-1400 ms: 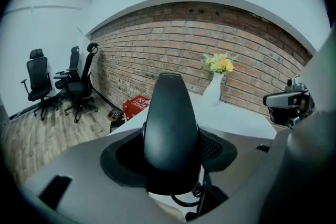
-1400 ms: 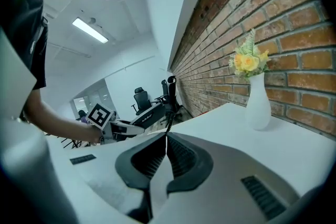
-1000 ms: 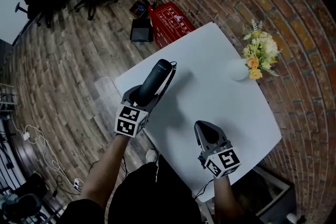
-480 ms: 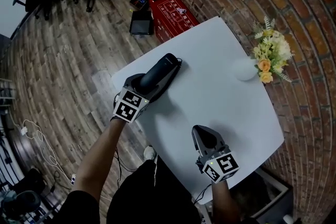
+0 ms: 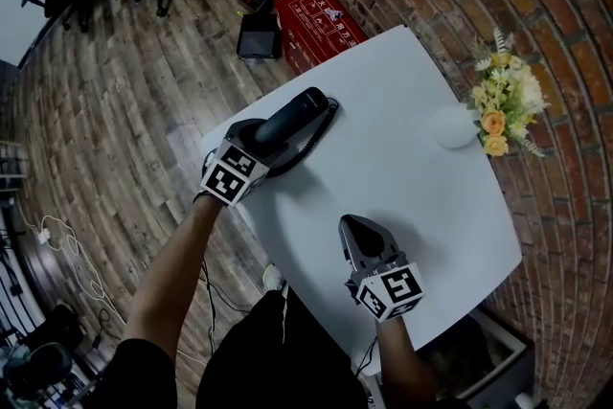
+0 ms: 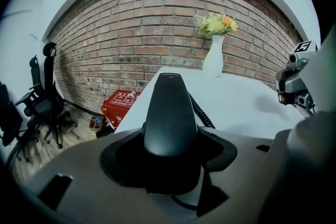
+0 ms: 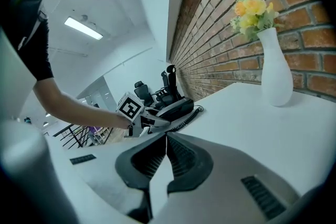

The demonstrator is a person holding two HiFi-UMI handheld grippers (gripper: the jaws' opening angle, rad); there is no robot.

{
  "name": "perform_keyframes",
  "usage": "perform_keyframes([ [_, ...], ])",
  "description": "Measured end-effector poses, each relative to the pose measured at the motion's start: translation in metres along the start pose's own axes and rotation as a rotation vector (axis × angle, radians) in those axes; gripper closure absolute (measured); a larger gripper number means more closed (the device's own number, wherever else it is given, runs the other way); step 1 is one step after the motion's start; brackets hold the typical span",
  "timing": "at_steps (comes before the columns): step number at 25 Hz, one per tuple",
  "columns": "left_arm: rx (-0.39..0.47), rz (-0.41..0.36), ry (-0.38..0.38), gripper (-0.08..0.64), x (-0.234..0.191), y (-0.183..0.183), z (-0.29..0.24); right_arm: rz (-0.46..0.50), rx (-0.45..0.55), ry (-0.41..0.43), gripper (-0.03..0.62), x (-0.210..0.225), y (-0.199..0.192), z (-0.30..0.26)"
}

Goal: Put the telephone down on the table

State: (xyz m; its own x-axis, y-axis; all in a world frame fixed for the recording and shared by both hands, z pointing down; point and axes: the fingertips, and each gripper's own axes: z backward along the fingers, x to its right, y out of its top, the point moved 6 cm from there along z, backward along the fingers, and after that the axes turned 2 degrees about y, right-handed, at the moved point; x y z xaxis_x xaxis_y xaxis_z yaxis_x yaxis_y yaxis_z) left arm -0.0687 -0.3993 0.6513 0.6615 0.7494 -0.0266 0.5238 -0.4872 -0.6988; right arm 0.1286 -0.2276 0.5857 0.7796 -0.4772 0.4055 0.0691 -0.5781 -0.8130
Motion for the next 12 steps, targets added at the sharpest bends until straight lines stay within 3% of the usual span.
perform_keyframes([
  [12, -0.013, -0.016, -0.013, 0.288, 0.000, -0.002, -0.008, 0.008, 0.010, 0.014, 0.571, -0.013, 0.002, -0.083],
])
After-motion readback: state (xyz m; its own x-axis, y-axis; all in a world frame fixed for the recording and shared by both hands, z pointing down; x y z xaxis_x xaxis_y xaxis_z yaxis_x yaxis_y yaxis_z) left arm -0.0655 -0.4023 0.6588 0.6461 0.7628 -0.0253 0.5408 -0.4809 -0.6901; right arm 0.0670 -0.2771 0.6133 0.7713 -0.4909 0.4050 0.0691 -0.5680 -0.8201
